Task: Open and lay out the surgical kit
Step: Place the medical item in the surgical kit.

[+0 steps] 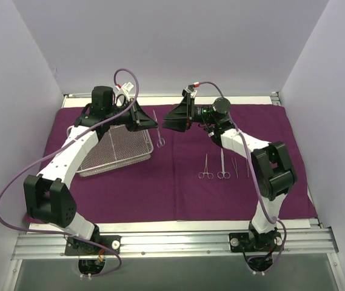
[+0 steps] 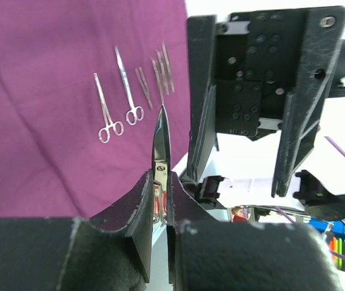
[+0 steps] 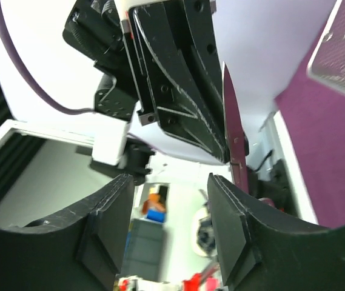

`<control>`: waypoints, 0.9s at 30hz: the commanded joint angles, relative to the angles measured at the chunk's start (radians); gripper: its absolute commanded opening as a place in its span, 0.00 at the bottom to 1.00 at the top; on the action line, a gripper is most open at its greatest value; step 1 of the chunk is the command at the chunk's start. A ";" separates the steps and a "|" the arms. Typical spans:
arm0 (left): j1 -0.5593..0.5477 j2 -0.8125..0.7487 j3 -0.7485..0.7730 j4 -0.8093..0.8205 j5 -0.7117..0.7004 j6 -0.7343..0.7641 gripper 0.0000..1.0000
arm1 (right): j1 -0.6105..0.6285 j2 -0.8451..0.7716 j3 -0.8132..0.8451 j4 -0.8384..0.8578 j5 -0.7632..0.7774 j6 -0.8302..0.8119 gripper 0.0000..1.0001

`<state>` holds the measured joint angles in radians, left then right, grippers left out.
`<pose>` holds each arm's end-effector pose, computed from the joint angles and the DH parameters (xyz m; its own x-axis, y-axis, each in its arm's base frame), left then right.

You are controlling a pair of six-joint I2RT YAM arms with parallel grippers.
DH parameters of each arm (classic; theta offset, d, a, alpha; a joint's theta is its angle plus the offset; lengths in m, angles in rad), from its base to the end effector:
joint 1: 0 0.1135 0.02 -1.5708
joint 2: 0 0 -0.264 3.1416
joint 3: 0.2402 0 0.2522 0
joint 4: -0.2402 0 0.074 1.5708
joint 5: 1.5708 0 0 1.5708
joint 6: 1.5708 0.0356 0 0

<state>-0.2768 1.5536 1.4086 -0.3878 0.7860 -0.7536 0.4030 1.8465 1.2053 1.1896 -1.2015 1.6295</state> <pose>0.3317 -0.1204 0.3511 -0.8896 -0.2500 -0.3822 0.2340 0.4692 -0.8515 0.3533 0.1867 0.3144 -0.9003 0.0079 -0.4353 -0.4275 -0.2053 0.8804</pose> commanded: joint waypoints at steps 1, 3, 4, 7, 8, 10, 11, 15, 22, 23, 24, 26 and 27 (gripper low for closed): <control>-0.005 -0.041 -0.002 0.124 0.050 -0.042 0.02 | 0.010 0.000 -0.012 0.501 -0.047 0.148 0.51; -0.005 -0.043 0.000 0.132 0.053 -0.052 0.02 | 0.008 -0.009 -0.021 0.452 -0.050 0.126 0.50; -0.005 -0.043 0.003 0.130 0.052 -0.052 0.02 | 0.008 -0.016 -0.023 0.409 -0.052 0.097 0.49; -0.005 -0.044 0.001 0.136 0.055 -0.059 0.02 | -0.001 -0.082 -0.009 -0.030 -0.041 -0.208 0.47; -0.005 -0.043 0.000 0.136 0.055 -0.062 0.02 | -0.003 -0.133 0.028 -0.277 -0.027 -0.391 0.47; -0.005 -0.041 -0.002 0.136 0.056 -0.064 0.02 | 0.003 -0.124 0.250 -1.083 0.078 -1.046 0.48; -0.007 -0.038 -0.003 0.142 0.058 -0.067 0.02 | 0.002 -0.121 0.275 -1.148 0.077 -1.116 0.47; -0.013 -0.029 0.003 0.145 0.062 -0.072 0.02 | -0.001 -0.151 0.177 -0.929 0.049 -0.965 0.49; -0.015 -0.013 0.004 0.179 0.087 -0.092 0.02 | 0.007 -0.147 0.171 -0.866 0.000 -0.926 0.49; -0.015 -0.012 0.003 0.187 0.090 -0.095 0.02 | 0.008 -0.147 0.152 -0.837 -0.018 -0.903 0.49; -0.015 -0.012 0.000 0.211 0.096 -0.107 0.02 | 0.011 -0.148 0.143 -0.765 -0.026 -0.877 0.48; -0.013 -0.010 -0.005 0.237 0.116 -0.121 0.02 | 0.013 -0.151 0.117 -0.694 -0.039 -0.802 0.48; -0.015 -0.012 -0.014 0.271 0.121 -0.141 0.02 | 0.014 -0.151 0.111 -0.636 -0.043 -0.780 0.47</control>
<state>-0.2874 1.5536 1.3975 -0.2413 0.8589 -0.8577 0.4076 1.7226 1.3365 0.3706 -1.1858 0.7685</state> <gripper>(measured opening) 0.164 0.478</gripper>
